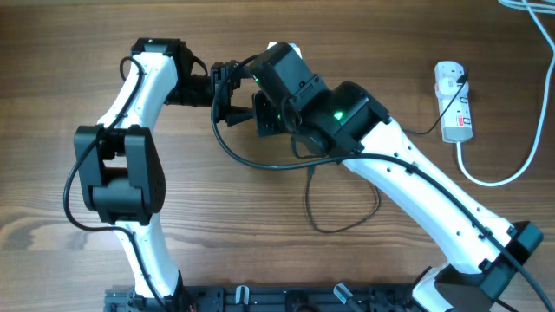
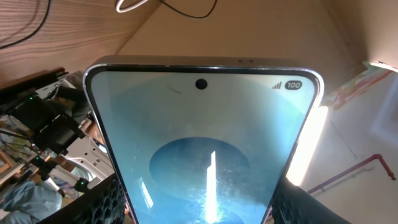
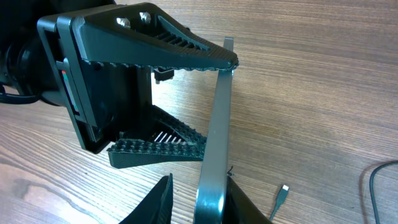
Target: Plug charger to phone and switch on socket
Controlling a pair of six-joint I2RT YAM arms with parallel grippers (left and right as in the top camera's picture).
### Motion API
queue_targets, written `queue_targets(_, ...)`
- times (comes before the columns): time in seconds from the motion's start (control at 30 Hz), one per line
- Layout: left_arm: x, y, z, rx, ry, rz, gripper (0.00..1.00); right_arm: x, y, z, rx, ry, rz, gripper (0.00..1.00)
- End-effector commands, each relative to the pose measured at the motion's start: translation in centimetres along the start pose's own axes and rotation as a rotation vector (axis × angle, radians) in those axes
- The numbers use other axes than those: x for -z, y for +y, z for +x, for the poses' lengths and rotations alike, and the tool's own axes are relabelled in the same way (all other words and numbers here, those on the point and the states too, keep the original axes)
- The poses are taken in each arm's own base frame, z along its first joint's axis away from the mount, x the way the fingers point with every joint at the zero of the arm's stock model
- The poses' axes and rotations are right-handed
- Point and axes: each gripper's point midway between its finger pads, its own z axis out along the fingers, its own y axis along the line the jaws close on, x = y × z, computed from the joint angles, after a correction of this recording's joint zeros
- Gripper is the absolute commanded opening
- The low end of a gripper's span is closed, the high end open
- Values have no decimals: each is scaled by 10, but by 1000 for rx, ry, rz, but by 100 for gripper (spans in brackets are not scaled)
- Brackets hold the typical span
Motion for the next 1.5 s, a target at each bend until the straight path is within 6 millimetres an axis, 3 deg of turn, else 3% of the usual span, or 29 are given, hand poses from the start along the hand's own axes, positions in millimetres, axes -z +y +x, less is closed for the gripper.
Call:
queue_targets(0.0,2,-17,17,-61,19,45,52,15,2,-11,-5,-48,-12,24)
queue_targets(0.5,2,-17,17,-59,19,45,52,15,2,-18,-9,-80,-6,18)
queue_targets(0.7,2,-17,17,-60,19,45,52,15,2,-18,-9,-78,-6,6)
queue_targets(0.83,2,-17,18,-37,19,45,53,15,2,-17,-9,-75,-4,5)
queue_targets(0.93,2,-16,19,-26,20,45,65,15,1,-18,-23,-77,-4,5)
queue_targets(1.07,2,-16,19,-26,20,44,100,16,-8,-24,-197,-117,37,4)
queue_targets(1.27,2,-17,16,-68,18,42,99,19,-23,-40,-612,-192,39,4)
queue_targets(1.47,2,-17,16,-67,18,42,100,18,-32,-40,-1085,-199,15,4)
